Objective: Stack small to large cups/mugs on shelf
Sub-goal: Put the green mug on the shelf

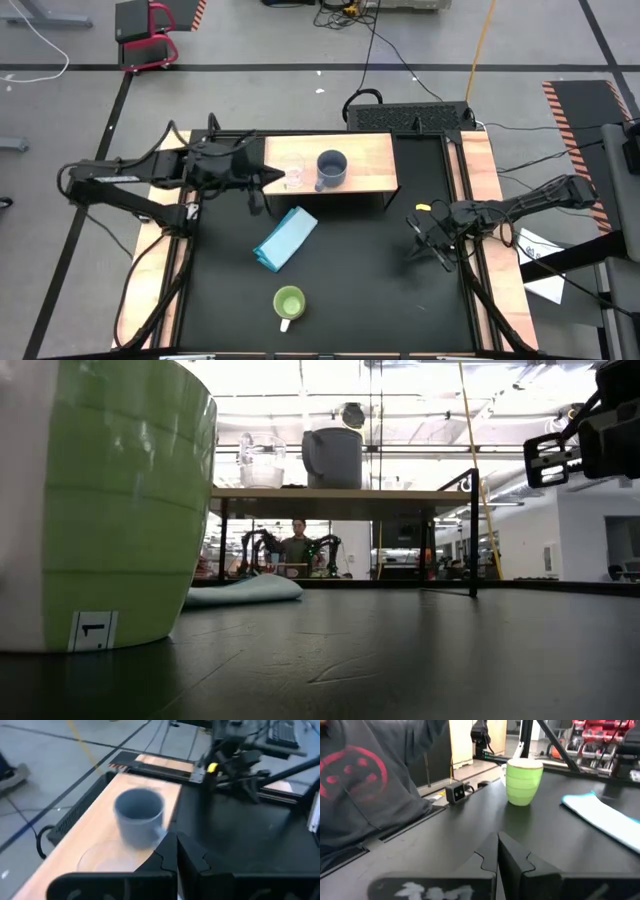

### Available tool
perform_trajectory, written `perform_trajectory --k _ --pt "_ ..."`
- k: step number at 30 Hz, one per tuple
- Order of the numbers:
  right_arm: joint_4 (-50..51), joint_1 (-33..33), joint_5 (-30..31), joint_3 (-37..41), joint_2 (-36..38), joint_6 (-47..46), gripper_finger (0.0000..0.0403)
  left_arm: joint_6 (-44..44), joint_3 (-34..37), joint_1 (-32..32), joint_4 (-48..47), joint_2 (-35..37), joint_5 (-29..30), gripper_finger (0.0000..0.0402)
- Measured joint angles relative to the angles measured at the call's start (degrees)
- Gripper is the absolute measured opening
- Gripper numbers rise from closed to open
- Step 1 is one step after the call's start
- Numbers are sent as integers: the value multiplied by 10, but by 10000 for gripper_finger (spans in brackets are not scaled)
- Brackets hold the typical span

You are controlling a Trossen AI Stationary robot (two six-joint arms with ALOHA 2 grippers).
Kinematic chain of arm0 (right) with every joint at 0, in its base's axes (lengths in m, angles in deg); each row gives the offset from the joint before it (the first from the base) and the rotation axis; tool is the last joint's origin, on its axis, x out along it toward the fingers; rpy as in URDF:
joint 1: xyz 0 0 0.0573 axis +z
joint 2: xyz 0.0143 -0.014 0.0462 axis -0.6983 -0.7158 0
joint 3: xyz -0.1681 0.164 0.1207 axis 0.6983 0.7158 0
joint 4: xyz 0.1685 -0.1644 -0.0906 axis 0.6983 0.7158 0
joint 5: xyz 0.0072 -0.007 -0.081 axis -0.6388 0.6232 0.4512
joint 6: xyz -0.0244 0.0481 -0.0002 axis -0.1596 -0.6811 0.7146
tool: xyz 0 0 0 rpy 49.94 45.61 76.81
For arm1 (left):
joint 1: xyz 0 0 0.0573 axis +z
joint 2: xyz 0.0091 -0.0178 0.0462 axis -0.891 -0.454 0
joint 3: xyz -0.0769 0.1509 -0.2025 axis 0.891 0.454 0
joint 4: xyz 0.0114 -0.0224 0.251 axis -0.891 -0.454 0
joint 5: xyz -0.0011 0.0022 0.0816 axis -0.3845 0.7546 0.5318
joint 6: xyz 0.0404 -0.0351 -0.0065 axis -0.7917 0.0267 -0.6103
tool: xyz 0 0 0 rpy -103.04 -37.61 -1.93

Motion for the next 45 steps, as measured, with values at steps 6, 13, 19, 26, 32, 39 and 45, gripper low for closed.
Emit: perform_trajectory --k 6,13,19,26,32,39,45 --pt "-17 3 1 0 0 -9 0 10 172 27 126 93 -51 0" --pt "-17 3 3 0 0 -10 0 -55 303 23 252 152 -69 0" --pt "-17 3 22 0 0 -10 0 -77 362 22 304 179 -97 0" --pt "-18 3 35 0 0 9 0 -110 449 27 413 234 -129 0" --pt "-22 3 35 0 0 23 0 -116 555 27 525 294 -144 0" --pt "-22 3 35 0 0 38 0 -108 662 27 648 315 -158 0" --pt "-26 3 35 0 0 50 0 -109 684 27 672 315 -193 0"
